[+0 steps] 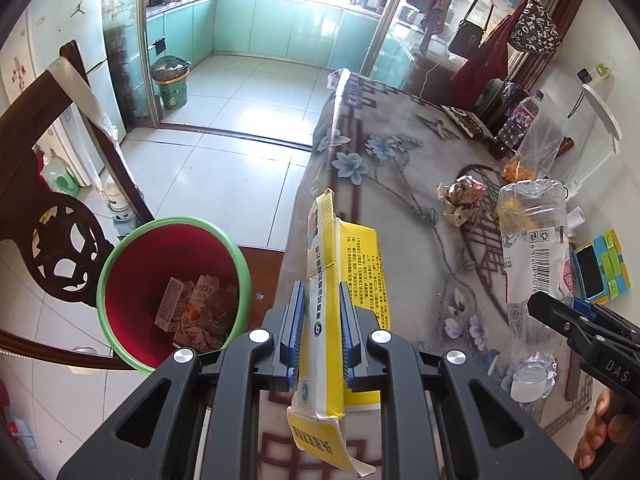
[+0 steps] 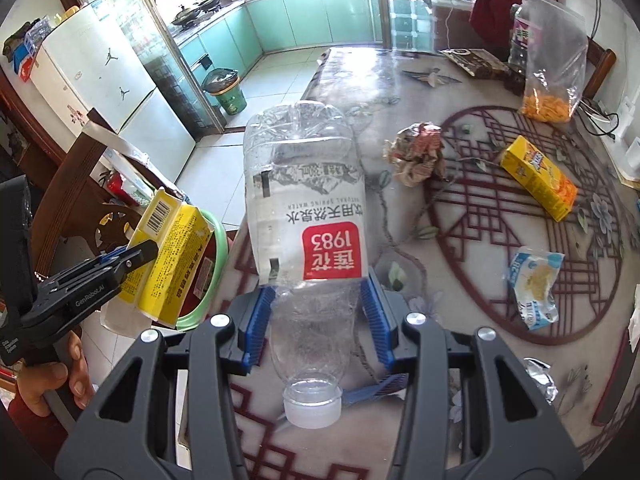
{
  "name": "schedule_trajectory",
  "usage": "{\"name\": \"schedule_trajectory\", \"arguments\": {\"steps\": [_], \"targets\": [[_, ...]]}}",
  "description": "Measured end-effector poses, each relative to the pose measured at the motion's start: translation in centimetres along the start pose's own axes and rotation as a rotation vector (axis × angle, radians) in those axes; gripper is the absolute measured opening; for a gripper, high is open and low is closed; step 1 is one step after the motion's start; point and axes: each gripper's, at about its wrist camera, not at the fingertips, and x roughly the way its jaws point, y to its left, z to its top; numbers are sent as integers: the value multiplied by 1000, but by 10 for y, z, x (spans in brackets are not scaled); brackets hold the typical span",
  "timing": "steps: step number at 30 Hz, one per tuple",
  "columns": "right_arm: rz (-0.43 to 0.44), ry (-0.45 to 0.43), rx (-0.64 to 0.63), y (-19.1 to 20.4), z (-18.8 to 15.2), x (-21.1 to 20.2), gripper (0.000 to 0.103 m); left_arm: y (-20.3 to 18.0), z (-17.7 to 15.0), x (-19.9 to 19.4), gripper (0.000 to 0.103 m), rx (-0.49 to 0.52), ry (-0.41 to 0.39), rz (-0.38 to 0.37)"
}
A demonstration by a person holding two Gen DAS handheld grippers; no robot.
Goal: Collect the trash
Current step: 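Carry yellow package and water bottle from the table toward the red bucket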
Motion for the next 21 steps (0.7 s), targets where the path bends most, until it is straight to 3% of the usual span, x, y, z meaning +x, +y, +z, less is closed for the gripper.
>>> {"name": "schedule_trajectory", "arguments": {"steps": [21], "targets": [[110,70,-146,98,9,40,43,98,-9,18,14,-126,51,94]]}}
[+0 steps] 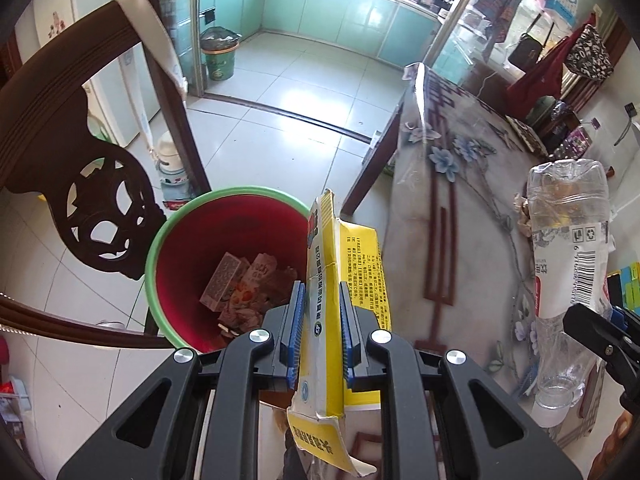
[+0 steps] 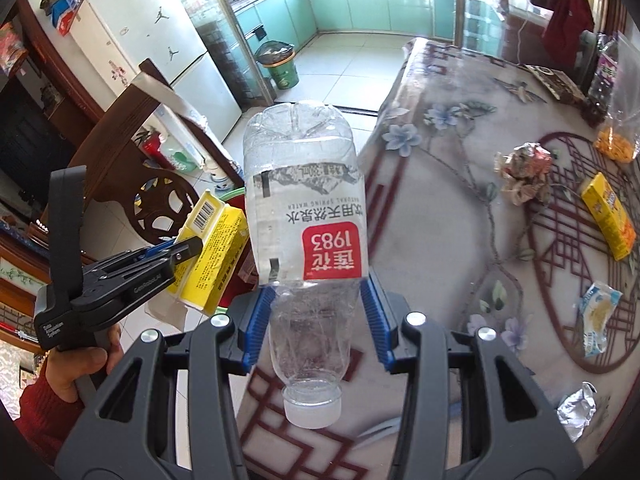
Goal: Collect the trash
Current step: 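Carry yellow package and water bottle from the table toward the red bucket, then open left tool over bucket dropping package while right tool releases bottle inside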
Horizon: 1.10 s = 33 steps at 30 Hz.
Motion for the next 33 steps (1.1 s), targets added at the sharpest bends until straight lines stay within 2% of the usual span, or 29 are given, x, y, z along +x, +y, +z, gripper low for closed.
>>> {"name": "schedule_trajectory", "arguments": {"steps": [17,33], "targets": [[62,55,-64,41,17,31,43,44,12,33,14,-70,46,54],[191,155,4,51,28,83,43,76,23,60,14,-124,80,81]]}}
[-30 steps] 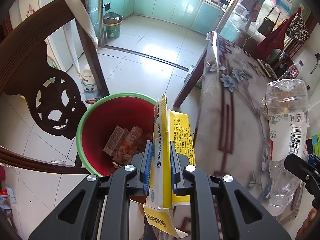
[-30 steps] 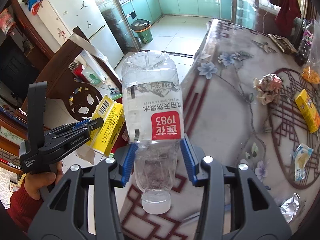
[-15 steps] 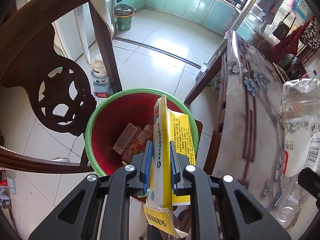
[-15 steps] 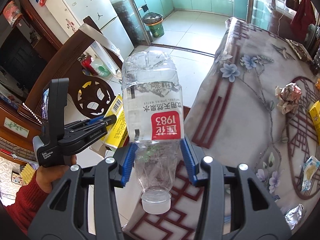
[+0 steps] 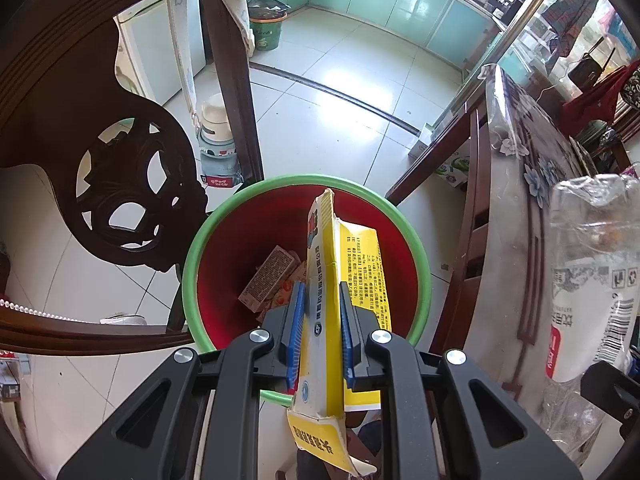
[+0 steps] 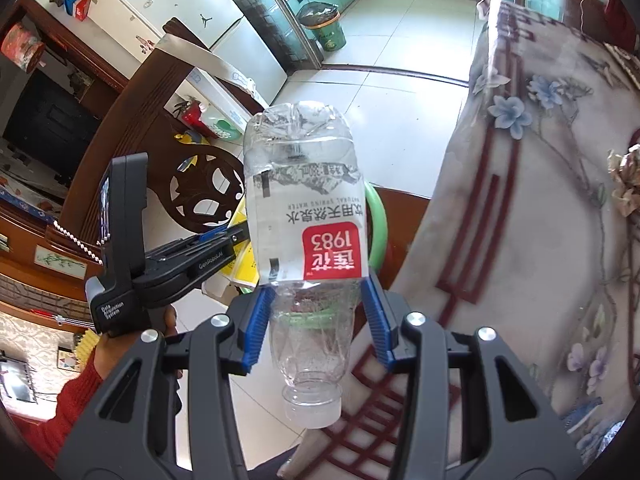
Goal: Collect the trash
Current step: 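Open left tool over bucket dropping package while right tool releases bottle inside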
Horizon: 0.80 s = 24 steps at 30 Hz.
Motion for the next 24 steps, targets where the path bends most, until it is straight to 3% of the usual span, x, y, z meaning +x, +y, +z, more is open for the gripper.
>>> {"name": "schedule_trajectory", "arguments": {"steps": [10,24], "targets": [[43,28,-9,16,22,26,43,7,2,4,14,-9,11,8],[25,53,-14,16,34,51,43,11,9,-3,15,-22,-6,6]]}}
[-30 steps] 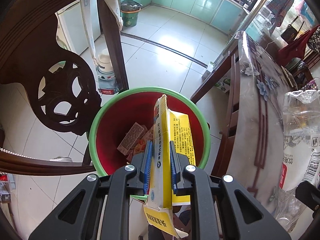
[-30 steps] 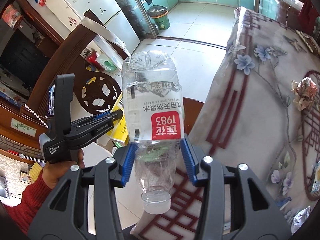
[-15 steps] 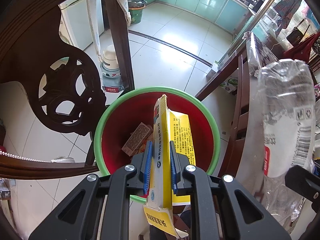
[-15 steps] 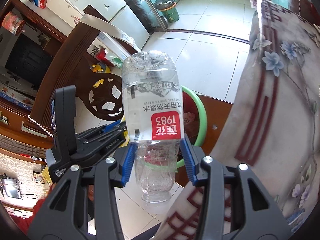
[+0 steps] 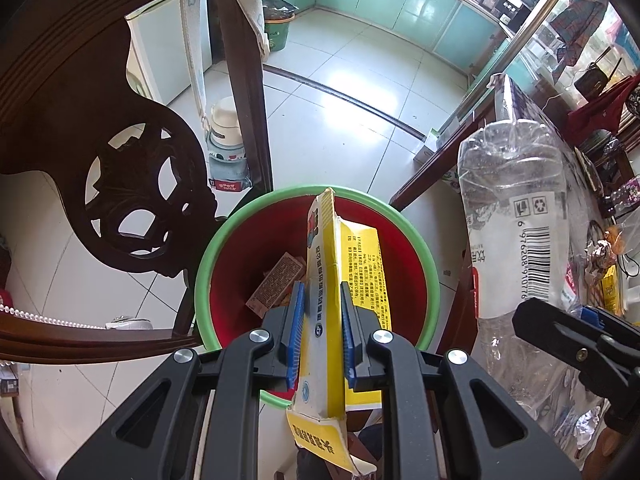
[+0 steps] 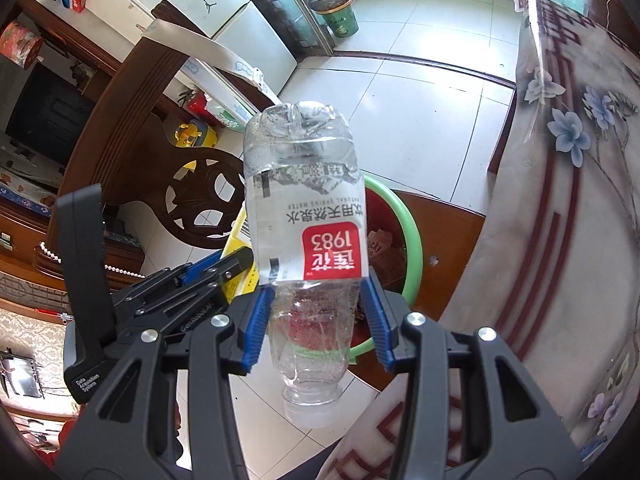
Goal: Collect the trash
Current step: 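Open left tool over bucket dropping package while right tool releases bottle inside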
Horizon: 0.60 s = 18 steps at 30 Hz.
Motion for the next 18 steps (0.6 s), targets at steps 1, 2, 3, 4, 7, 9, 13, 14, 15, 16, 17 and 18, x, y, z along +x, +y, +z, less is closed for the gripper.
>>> {"name": "schedule_trajectory", "arguments": {"steps": [1,2,3,4,7,9,13,14,15,16,17,18], "targets": [[0,0,3,-1,0,0,43,0,1,0,15,0,-2,1],[1,0,4,0,1,1,43,0,1,-1,15,-1,-2,2],[1,0,4,0,2,2,43,0,2,-1,15,-1,-3,3],[2,-1,3,0,2,2,43,-1,2,-1,15,-1,-2,3],[4,-2,-1,1,5,5,43,-1,3,-2,19,-4,0,0],[3,3,-6,1,6,8,43,-2,4,-4,25,-5,-5,-1],[-3,14,-14,0,8,13,43,-1,4,-9,32,-15,-16,-6],[-4,17,-17,1,8,14,43,0,4,-10,33,-18,-17,-7],[-6,19,-21,1,8,15,43,1,4,-12,33,-24,-21,-8],[-8,21,-24,2,9,17,43,3,4,-14,33,-29,-24,-8],[-9,24,-27,2,9,18,43,4,4,-17,34,-36,-28,-10],[-9,27,-29,2,9,19,43,6,3,-19,35,-43,-32,-11]]}}
